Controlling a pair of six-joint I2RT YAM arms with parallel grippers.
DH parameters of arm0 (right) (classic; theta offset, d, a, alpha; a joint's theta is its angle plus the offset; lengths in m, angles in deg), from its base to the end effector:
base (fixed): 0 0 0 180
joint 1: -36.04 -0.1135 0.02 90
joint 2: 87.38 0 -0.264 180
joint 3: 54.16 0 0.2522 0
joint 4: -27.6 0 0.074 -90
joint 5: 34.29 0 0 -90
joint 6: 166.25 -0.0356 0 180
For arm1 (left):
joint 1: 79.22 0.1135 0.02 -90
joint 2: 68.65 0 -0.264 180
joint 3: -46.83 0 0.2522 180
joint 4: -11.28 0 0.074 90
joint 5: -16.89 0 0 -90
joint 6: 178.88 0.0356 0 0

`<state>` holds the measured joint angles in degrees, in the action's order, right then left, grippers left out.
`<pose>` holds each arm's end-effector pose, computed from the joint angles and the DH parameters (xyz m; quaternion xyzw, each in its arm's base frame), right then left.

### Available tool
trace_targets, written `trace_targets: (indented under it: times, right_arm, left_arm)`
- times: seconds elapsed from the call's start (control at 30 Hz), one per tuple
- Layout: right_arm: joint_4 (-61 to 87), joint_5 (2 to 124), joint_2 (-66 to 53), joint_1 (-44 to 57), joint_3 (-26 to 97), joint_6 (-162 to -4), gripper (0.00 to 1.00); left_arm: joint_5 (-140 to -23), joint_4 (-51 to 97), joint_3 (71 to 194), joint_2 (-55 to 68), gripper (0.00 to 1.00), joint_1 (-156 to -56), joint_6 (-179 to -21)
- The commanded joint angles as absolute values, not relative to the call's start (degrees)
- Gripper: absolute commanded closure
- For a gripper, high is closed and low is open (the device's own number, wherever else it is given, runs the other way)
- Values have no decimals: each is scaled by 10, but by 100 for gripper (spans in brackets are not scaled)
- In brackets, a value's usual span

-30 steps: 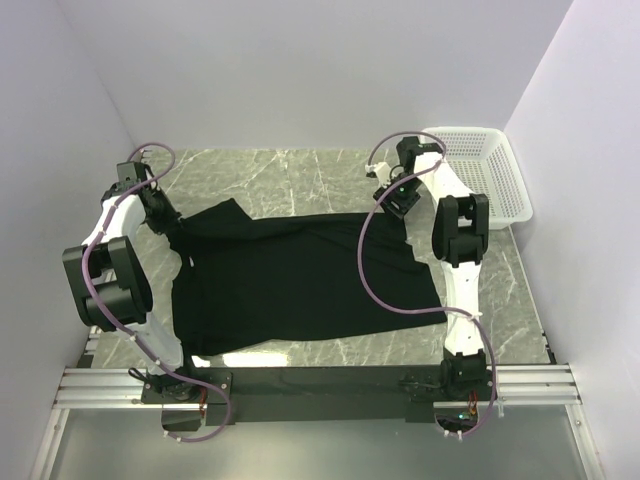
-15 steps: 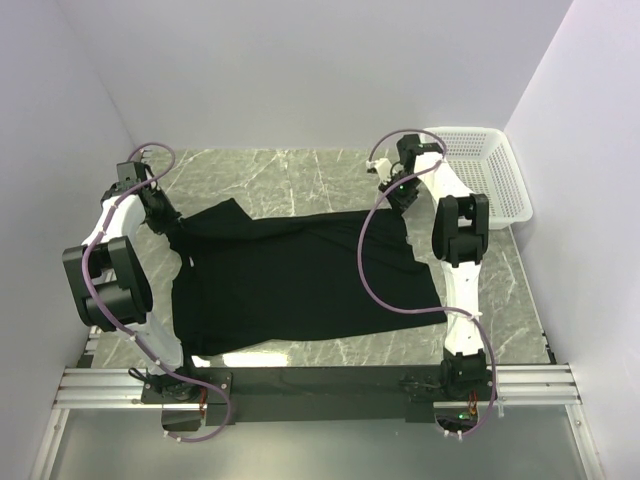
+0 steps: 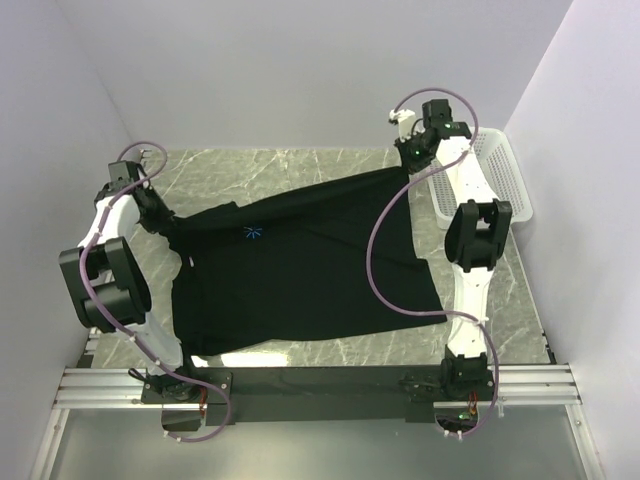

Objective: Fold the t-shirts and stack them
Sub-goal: Flatten the tshirt out

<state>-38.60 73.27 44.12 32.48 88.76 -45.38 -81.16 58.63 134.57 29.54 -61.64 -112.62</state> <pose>0.5027 0.0420 0.2730 -0.3229 0.8861 0.0708 0.3249 0.3484 0.1051 0.2366 -0.3199 0.9036 -0.0822 0.2726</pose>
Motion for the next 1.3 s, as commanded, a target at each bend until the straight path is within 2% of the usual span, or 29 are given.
trace_targets:
  times: [0.0, 0.2, 0.47, 0.77, 0.87, 0.97, 1.0, 1.07, 1.2, 1.27]
  right_arm:
    - [-341, 743, 407, 345, 886, -498, 100]
    - [-292, 799, 358, 349, 833, -494, 100]
    - [-312, 864, 347, 348, 823, -480, 100]
    - [-326, 835, 328, 348, 731, -463, 100]
    - [-318, 826, 315, 349, 681, -458, 100]
    - [-318, 823, 314, 348, 666, -458, 100]
    - [-316, 823, 314, 348, 659, -458, 100]
    - [-319, 825, 318, 348, 659, -460, 100]
    - [-327, 829, 329, 349, 670, -461, 100]
    - [-326, 831, 329, 347, 671, -462, 100]
  left_arm:
    - [-774, 558, 1373, 254, 100, -598, -1132]
    - [-800, 505, 1388, 242, 99, -596, -1144]
    - [-864, 488, 1380, 277, 100, -595, -1152]
    - [-865, 525, 1270, 272, 99, -596, -1178]
    - [-860, 564, 1244, 269, 94, -598, -1195]
    - [-847, 583, 1226, 256, 82, -601, -1198]
    - [-840, 585, 1220, 248, 69, -601, -1198]
    - [-824, 577, 1219, 220, 54, -601, -1194]
    - [-815, 554, 1242, 189, 40, -601, -1183]
    - [-822, 551, 1259, 198, 39, -601, -1177]
